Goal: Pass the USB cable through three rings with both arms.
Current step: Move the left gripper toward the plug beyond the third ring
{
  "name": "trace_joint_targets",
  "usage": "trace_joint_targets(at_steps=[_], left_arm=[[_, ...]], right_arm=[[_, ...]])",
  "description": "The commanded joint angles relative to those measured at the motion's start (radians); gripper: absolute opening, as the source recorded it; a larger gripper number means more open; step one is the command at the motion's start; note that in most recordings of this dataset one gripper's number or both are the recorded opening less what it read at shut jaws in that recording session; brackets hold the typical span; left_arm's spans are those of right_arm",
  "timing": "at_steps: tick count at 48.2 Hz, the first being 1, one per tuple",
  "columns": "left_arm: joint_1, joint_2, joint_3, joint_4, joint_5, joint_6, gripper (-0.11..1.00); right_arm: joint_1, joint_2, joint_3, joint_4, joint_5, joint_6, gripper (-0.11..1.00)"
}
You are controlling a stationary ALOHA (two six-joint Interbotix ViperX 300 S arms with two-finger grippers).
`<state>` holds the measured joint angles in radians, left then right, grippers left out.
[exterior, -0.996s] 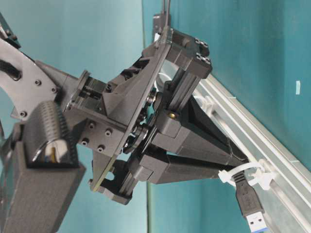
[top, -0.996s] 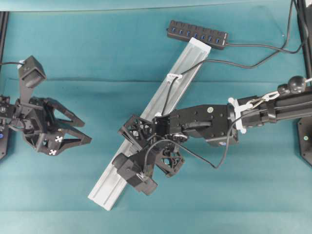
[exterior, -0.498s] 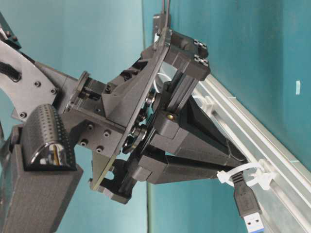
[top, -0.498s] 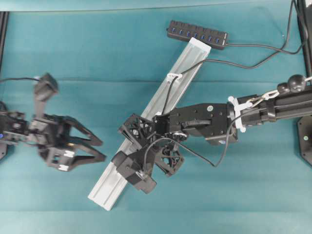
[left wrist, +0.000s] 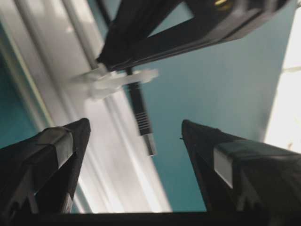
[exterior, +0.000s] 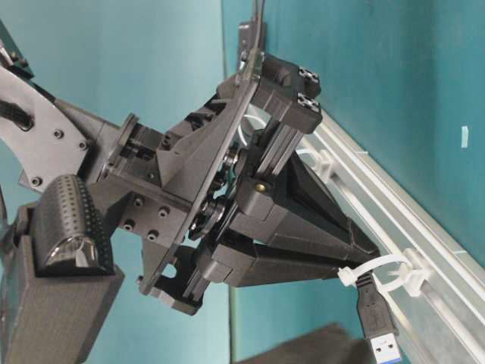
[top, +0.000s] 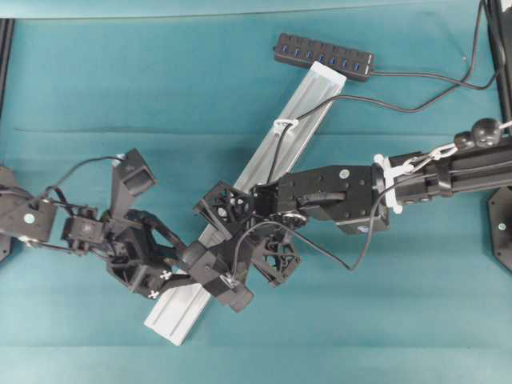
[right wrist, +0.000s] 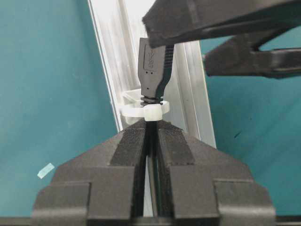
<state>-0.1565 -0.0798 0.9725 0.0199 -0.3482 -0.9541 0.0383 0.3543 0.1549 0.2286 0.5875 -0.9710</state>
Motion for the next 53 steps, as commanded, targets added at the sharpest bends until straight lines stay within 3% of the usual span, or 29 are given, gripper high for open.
trace_joint_targets(at_steps=[1,39,47,53], left_arm=[[-0.003,0.032,-0.011,0.003,-0.009,0.003,0.87],[-0.008,0.048,-0.041,0.003,-0.072,0.003,0.87],[-0.008,0.046,-0.043,0.006,-0.074,0.005,0.82],[-0.018,0.048,-0.051,0.003,-0.069,0.008,0.71]], right_arm=[[-0.005,0.002,-0.008,0.003,-0.005,0.014,0.07],[-0.009,0.0,-0.005,0.003,-0.014,0.017,0.07],[-0.008,0.0,-0.003,0.003,-0.014,0.017,0.07],[-0.009,0.0,-0.002,0.003,-0.014,0.017,0.07]])
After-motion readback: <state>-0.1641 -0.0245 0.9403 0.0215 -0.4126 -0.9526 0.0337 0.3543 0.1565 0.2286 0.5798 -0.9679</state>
